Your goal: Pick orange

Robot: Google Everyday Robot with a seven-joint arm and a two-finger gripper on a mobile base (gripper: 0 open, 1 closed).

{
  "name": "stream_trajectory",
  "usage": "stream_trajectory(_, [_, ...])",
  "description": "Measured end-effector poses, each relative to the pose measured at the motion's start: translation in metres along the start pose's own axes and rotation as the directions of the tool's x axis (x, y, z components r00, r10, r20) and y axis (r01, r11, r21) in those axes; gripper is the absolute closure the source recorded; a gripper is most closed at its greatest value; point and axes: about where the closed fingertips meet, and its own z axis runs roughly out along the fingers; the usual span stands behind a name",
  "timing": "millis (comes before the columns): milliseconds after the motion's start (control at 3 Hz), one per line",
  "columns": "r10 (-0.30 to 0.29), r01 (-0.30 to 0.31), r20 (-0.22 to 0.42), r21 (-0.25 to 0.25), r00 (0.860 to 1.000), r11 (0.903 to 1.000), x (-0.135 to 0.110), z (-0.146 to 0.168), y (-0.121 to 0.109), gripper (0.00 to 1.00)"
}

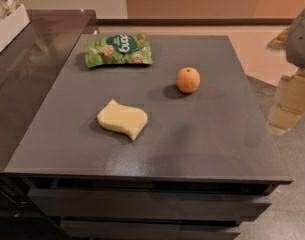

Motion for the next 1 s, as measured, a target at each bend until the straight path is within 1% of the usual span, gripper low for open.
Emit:
stream_trajectory(333, [0.000, 0.000, 0.000, 0.000, 1.000, 1.0000, 0.000, 0.000, 0.000, 0.00])
stream_trajectory(667, [0.012, -0.012, 0.045, 0.003, 0.999, 0.9999, 0.002, -0.007, 0.006, 0.00])
stream_trajectory(1000, [0.017, -0.023, 0.168, 0.032, 0.986, 0.9992, 0.007, -0.021, 0.013, 0.00])
